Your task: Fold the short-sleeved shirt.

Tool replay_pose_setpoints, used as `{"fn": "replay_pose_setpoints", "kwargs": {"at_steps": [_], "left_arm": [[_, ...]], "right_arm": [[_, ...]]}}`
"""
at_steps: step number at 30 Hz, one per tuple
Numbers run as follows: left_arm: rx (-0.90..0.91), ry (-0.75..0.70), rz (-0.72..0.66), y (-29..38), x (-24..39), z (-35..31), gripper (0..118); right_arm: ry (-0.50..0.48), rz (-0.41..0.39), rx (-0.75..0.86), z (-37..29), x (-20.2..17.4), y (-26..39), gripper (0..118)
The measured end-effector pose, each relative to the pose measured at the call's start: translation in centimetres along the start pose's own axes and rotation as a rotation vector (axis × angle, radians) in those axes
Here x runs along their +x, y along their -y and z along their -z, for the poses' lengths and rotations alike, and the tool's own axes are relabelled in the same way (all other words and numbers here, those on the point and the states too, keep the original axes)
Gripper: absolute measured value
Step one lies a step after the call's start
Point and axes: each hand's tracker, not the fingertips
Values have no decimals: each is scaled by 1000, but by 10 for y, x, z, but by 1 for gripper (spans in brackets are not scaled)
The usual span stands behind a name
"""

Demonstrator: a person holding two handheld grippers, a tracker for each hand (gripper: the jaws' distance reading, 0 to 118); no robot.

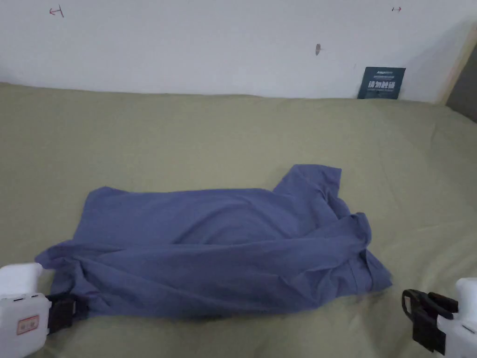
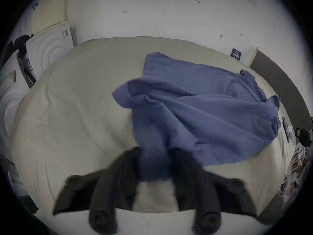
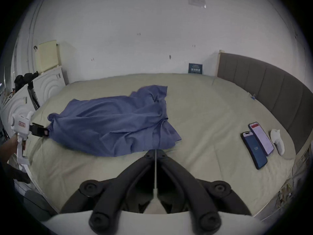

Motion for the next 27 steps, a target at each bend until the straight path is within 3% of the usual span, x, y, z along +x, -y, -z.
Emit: {"fn": "replay_pose_setpoints", "kwargs": {"at_steps": [1, 3, 4, 6, 9, 10, 12, 13, 15, 18, 27], "left_arm": [[3, 23, -10, -3, -3, -3, 10], [-3, 44, -27, -5, -6, -6, 10], [-7, 45, -23, -6, -7, -8, 10], [-7, 47, -4, -4, -5, -9, 10], [-3, 41, 10, -3, -2, -10, 10], [-1, 39, 10, -3, -1, -12, 10], [5, 38, 9, -3, -2, -13, 9], [8, 37, 10, -3, -1, -15, 9], [21, 35, 16, -1, 1, -22, 9], [56, 38, 46, -1, 1, -33, 9], [107, 108, 88, 3, -10, -70, 8]], "right_arm": [[9, -16, -38, 11, 3, -5, 23], [18, -31, -158, 45, 9, -20, 90], [-26, -24, -183, 58, 13, -24, 92], [-95, 8, -193, 82, 19, -32, 85], [-68, 6, -264, 117, 21, -42, 84], [-69, -3, -272, 125, 21, -44, 78], [-127, 6, -317, 135, 23, -45, 43], [-119, 10, -328, 137, 20, -46, 9], [-69, -30, -278, 127, 13, -46, 9], [-81, -59, -208, 104, 5, -47, 8], [-155, -6, -172, 28, 9, -62, 8]]}}
